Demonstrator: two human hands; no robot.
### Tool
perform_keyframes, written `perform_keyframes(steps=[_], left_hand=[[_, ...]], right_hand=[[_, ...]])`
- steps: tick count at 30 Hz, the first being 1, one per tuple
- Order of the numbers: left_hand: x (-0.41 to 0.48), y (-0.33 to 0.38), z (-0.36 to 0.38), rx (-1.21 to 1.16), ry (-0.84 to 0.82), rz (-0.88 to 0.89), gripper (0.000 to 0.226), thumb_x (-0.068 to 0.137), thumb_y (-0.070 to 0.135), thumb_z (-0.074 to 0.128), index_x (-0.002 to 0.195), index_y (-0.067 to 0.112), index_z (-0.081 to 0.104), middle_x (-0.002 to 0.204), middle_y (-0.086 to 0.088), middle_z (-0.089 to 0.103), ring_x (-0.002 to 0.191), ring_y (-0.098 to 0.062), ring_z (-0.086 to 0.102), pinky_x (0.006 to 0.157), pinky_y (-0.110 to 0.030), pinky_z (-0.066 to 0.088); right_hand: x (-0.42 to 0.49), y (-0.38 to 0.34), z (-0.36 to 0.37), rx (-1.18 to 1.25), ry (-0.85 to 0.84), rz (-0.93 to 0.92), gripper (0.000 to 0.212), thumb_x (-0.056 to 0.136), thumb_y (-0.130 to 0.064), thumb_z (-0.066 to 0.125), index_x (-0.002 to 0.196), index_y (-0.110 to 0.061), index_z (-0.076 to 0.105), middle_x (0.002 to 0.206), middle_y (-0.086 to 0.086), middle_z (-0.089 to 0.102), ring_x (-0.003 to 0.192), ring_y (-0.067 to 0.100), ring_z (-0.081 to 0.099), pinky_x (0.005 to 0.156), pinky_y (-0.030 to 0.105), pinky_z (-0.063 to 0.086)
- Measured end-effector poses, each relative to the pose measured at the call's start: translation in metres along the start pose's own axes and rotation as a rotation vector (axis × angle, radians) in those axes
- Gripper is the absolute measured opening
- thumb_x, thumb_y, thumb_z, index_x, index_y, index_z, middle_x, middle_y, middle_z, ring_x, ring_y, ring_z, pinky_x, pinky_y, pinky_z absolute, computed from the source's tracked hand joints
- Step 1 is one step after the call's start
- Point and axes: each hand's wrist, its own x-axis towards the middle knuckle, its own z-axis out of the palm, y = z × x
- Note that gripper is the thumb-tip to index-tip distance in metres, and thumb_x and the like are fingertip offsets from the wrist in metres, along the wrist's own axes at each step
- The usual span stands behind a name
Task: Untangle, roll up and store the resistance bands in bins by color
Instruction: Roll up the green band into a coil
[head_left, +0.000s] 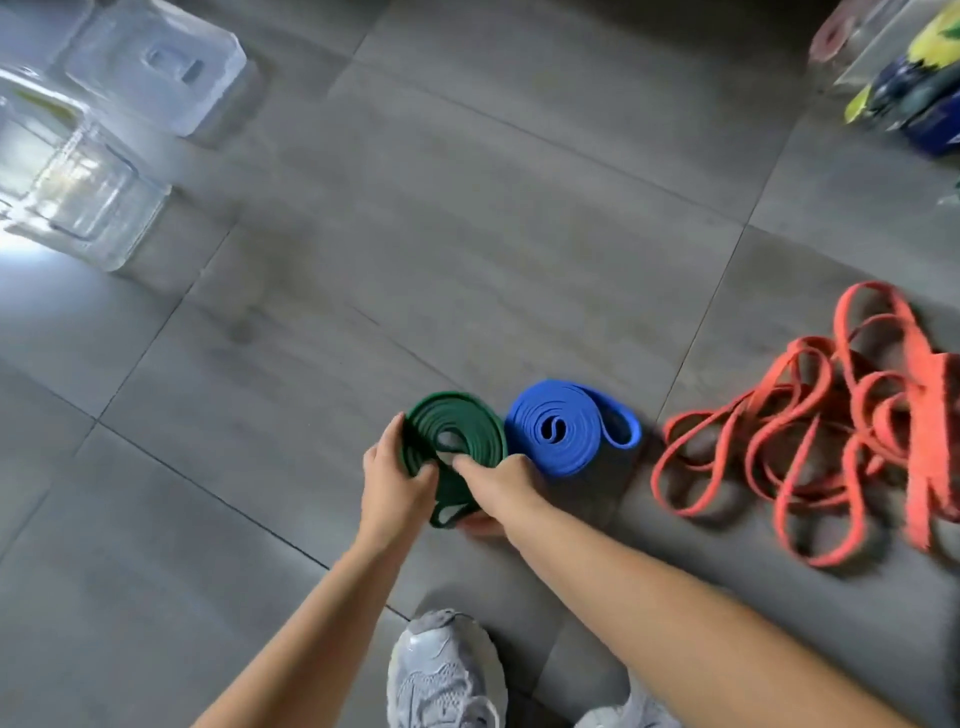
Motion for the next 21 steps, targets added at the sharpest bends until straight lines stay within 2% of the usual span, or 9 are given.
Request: perform_keyframes(steps=[2,4,6,8,10,12,14,17,21], left_hand=[[0.016,0.003,0.002,0.02,-0.037,-0.001,0.066,0.078,0.007,0.058,0.141,0.017,0.038,0.136,-0.007,0.048,0.126,-0.02,0.045,0.107,-0.041,0.038],[0.023,0.006,0.003,-0.018,-0.051,-0.037,0.062,0.082,0.003,0.059,0.139,0.016,0.039,0.132,-0.008,0.051,0.122,-0.023,0.048,0.103,-0.041,0.041],[0.025,0.007,0.003,-0.023,-0.077,-0.036,0.064,0.082,0.011,0.065,0.14,0.015,0.037,0.131,-0.009,0.051,0.12,-0.024,0.049,0.102,-0.04,0.043],[0.024,0.005,0.005,0.027,-0.101,-0.014,0.084,0.071,0.037,0.073,0.141,0.016,0.033,0.135,-0.011,0.045,0.124,-0.025,0.045,0.103,-0.043,0.041],[0.018,0.006,0.013,0.125,-0.132,0.001,0.113,0.055,0.058,0.077,0.145,0.015,0.022,0.141,-0.013,0.035,0.132,-0.029,0.033,0.109,-0.046,0.033],[0.013,0.008,0.025,0.246,-0.122,-0.005,0.131,0.053,0.054,0.083,0.149,0.015,0.002,0.15,-0.013,0.018,0.139,-0.032,0.02,0.113,-0.043,0.024],[0.013,0.011,0.035,0.335,-0.086,0.001,0.138,0.055,0.049,0.085,0.149,0.015,-0.01,0.153,-0.012,0.009,0.14,-0.033,0.014,0.112,-0.042,0.021],[0.017,0.011,0.037,0.378,-0.09,-0.01,0.137,0.058,0.047,0.084,0.148,0.015,-0.013,0.154,-0.012,0.003,0.14,-0.035,0.012,0.112,-0.043,0.02],[0.007,0.014,0.037,0.556,-0.022,0.102,0.126,0.066,0.055,0.076,0.149,0.017,-0.011,0.157,-0.013,-0.008,0.144,-0.033,0.001,0.114,-0.047,0.013]], right_hand=[[-0.005,-0.004,0.001,0.111,-0.015,0.048,0.072,0.056,-0.047,0.069,0.11,-0.001,0.057,0.103,0.017,0.065,0.085,0.033,0.068,0.072,0.043,0.059],[-0.012,-0.005,-0.001,0.246,-0.062,0.1,0.042,0.073,-0.024,0.069,0.105,-0.002,0.055,0.1,0.016,0.064,0.072,0.028,0.068,0.058,0.032,0.059],[-0.011,0.003,-0.006,0.329,-0.109,0.12,0.03,0.08,-0.013,0.065,0.105,-0.002,0.052,0.105,0.018,0.062,0.074,0.026,0.069,0.053,0.027,0.057],[-0.01,0.011,-0.013,0.397,-0.135,0.108,0.027,0.082,-0.011,0.062,0.106,-0.002,0.053,0.108,0.021,0.062,0.081,0.03,0.07,0.06,0.033,0.059],[-0.008,0.016,-0.022,0.399,-0.125,0.076,0.011,0.086,-0.011,0.06,0.09,-0.005,0.051,0.103,0.02,0.063,0.079,0.029,0.069,0.068,0.038,0.06],[-0.006,0.019,-0.033,0.362,-0.141,0.074,0.015,0.088,-0.011,0.058,0.078,-0.009,0.047,0.101,0.022,0.063,0.079,0.029,0.067,0.068,0.039,0.059],[-0.005,0.019,-0.041,0.326,-0.173,0.066,0.01,0.088,-0.01,0.056,0.079,-0.008,0.051,0.102,0.023,0.064,0.084,0.03,0.066,0.066,0.036,0.059],[-0.003,0.023,-0.055,0.217,-0.167,0.027,0.009,0.088,-0.011,0.053,0.079,-0.009,0.055,0.087,0.013,0.061,0.075,0.024,0.064,0.063,0.03,0.056],[-0.005,0.038,-0.084,0.003,-0.121,-0.04,0.01,0.086,-0.015,0.053,0.08,-0.011,0.06,0.082,0.009,0.062,0.084,0.026,0.069,0.08,0.036,0.055]])
